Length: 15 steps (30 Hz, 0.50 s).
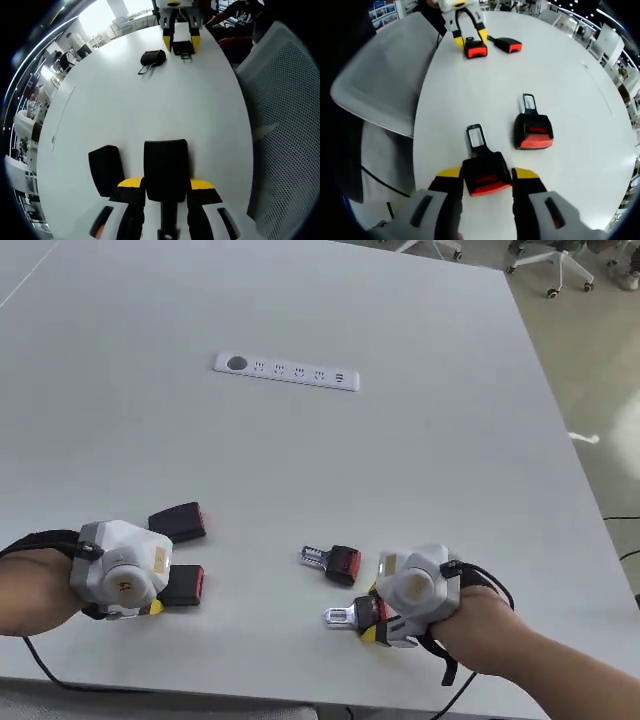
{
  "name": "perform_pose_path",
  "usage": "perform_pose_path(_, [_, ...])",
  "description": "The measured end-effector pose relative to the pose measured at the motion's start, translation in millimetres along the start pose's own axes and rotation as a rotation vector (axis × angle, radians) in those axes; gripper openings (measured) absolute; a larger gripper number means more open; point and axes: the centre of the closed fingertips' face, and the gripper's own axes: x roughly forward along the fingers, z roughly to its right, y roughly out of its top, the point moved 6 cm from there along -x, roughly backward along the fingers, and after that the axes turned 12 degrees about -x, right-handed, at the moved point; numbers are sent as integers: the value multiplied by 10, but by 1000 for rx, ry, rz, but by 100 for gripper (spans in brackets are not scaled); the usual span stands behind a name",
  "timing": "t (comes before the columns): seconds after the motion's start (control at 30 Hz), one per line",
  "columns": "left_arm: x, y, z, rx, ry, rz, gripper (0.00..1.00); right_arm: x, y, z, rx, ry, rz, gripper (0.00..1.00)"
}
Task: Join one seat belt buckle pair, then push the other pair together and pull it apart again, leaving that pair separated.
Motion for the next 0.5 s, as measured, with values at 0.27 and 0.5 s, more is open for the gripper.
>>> perform_pose_path(0.27, [11,-15,9,24,-12,12,33,0,15,8,47,-22,10,38])
perform_pose_path(0.5, [-15,1,49,11,-24,32,32,14,29,20,82,-39,10,38])
